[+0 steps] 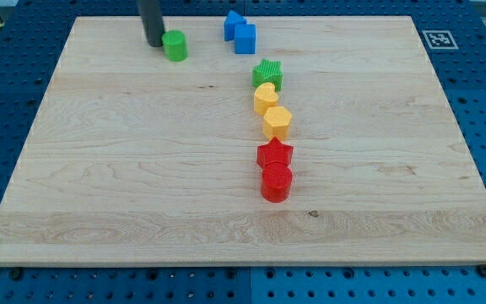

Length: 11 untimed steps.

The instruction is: Push the green circle to the green star

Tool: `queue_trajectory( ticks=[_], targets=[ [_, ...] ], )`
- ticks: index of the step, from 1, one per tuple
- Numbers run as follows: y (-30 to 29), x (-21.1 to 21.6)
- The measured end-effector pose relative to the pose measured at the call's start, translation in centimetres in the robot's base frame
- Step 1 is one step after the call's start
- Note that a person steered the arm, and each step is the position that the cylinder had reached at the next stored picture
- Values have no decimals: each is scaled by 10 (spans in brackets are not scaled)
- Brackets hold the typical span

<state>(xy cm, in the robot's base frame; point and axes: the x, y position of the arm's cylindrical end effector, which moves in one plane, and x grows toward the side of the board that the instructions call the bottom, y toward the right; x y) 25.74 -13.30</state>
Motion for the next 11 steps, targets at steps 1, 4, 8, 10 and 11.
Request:
queue_trajectory(
  ticks=[1, 4, 8, 10, 11],
  targets=[
    [28, 0],
    [-4, 22],
    [101, 24],
    [104, 26],
    [120, 26]
  ],
)
